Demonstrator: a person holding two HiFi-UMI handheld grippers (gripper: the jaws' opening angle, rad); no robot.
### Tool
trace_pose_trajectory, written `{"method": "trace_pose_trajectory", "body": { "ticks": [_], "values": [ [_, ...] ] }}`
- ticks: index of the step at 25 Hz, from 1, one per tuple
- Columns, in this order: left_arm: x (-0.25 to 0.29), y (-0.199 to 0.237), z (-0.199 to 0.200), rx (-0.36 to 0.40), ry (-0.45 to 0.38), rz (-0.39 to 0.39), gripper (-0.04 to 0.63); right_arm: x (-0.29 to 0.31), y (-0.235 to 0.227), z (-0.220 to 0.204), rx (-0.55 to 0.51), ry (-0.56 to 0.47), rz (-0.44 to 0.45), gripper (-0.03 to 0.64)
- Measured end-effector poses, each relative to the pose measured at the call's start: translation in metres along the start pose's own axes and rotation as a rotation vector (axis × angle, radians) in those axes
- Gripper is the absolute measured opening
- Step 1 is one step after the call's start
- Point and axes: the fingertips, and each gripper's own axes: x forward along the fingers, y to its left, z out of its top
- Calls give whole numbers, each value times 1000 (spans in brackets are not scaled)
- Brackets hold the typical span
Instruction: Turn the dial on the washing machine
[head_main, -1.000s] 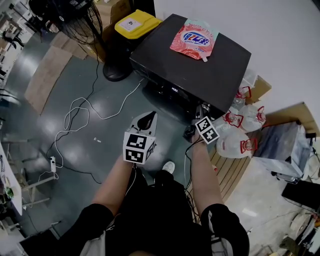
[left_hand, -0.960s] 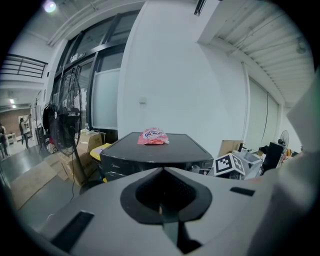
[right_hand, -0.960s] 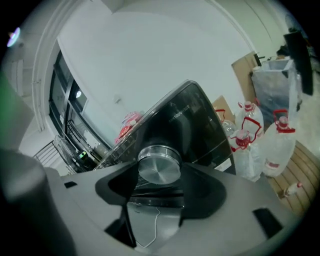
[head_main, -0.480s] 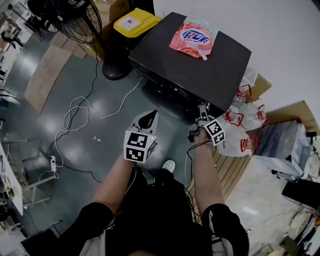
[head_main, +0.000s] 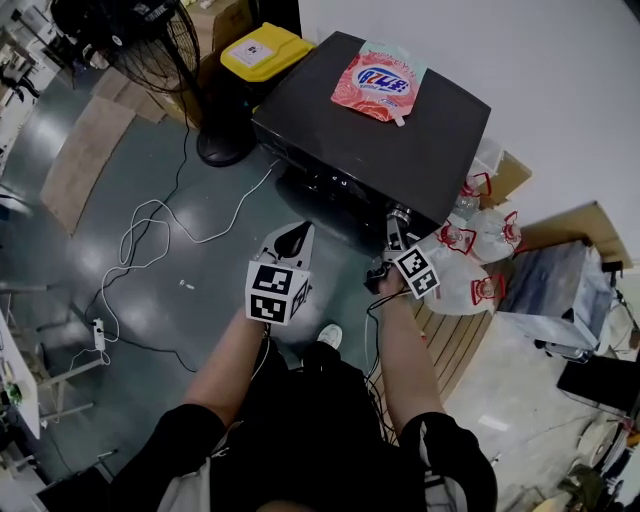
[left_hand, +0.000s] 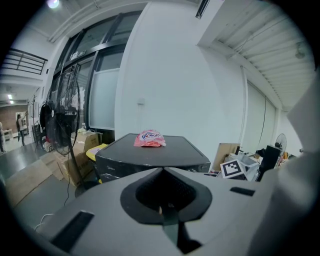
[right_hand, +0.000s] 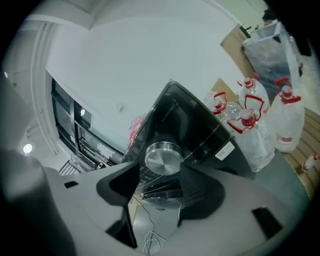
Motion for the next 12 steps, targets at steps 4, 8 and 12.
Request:
{"method": "trace_pose_trajectory", "body": {
  "ticks": [4,8,12],
  "values": [
    [-3,0,9,-7,-23,-18,6,-31,17,-3,-203,21,-48,1],
    [-11,3,16,-33,-46,-48,6,-63,56,5,-438,-17,-55,0],
    [-23,8,31,-57,-75,-79,6,-97,119,26,-633,-130,-18,-2]
  ]
}}
